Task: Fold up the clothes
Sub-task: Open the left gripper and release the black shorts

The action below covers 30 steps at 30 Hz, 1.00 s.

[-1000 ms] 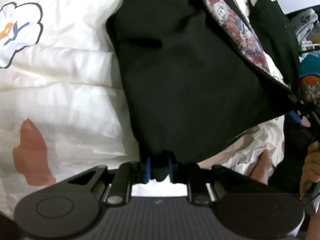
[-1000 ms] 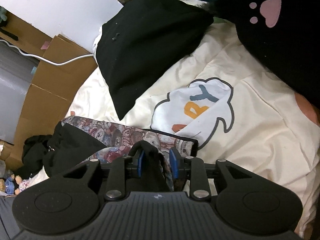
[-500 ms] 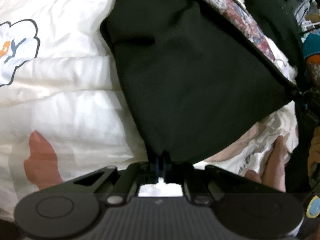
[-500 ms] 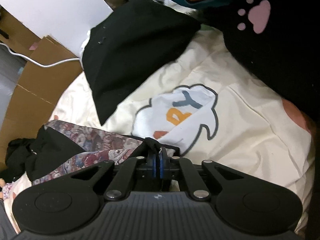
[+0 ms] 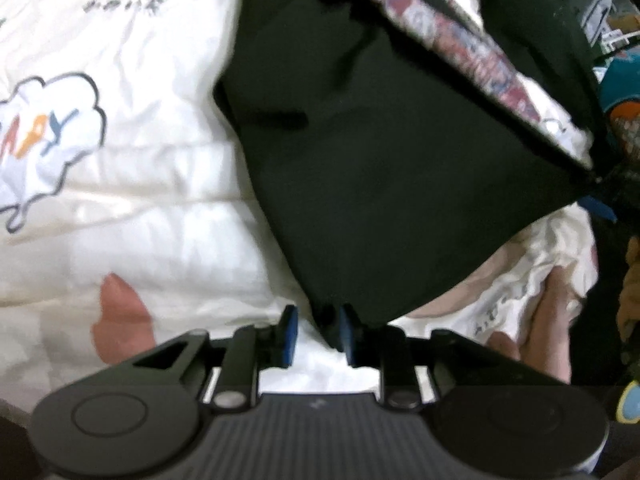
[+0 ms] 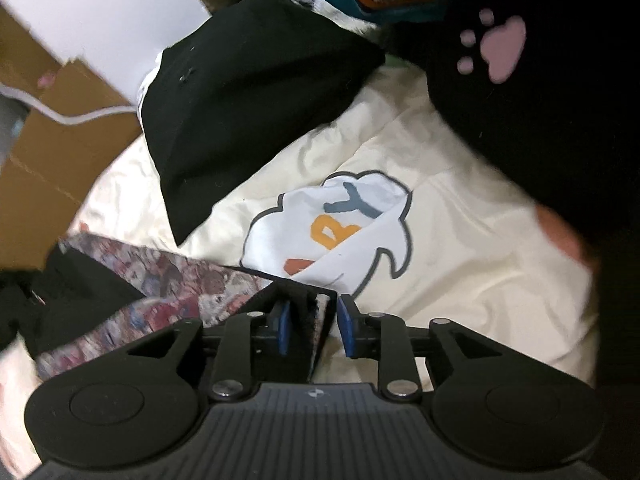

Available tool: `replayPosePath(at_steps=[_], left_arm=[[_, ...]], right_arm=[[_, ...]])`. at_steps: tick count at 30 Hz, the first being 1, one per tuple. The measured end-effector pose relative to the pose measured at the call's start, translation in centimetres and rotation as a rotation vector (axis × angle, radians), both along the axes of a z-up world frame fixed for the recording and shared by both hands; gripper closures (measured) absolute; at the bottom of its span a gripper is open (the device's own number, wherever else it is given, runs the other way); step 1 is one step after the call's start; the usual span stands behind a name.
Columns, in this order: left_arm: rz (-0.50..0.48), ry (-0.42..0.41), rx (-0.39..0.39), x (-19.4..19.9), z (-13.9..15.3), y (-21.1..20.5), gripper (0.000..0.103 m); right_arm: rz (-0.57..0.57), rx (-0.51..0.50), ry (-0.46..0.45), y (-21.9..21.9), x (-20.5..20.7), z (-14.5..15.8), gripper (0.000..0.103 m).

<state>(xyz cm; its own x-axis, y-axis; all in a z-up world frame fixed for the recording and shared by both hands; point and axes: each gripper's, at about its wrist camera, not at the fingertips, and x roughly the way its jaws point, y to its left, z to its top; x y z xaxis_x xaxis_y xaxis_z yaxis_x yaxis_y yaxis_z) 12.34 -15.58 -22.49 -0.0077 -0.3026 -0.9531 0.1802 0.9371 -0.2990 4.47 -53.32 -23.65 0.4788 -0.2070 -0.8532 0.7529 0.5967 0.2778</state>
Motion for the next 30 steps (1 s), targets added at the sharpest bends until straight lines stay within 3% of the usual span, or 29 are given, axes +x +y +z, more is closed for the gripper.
replayPosePath(at_steps=[12,19,22,28,30], left_arm=[[0.035,-0.094,-0.064,1.5,5.5,4.5,0.069],[0.049,-0.149,-0.106,3.3,9.0,5.6,0.067],[0.061,-0.169,-0.134,4.3,10.6,6.4,0.064],[0.056,-0.259,-0.118,6.8,15.1,9.1,0.063],[0.061,-0.283,-0.134,7.7,16.8,10.3,0.057]], right_arm=[[0.046,-0.051,0.019,-0.2,-0.9,5.5,0.074],[0.07,-0.071,-0.031,0.0,-1.4,10.2,0.074],[0.194,-0.161,-0.006,2.3,-0.1,12.8,0.074],[0.426,-0.271,0.026,7.0,1.4,16.1,0.074],[0.499,-0.285,0.034,8.1,1.8,17.1,0.074]])
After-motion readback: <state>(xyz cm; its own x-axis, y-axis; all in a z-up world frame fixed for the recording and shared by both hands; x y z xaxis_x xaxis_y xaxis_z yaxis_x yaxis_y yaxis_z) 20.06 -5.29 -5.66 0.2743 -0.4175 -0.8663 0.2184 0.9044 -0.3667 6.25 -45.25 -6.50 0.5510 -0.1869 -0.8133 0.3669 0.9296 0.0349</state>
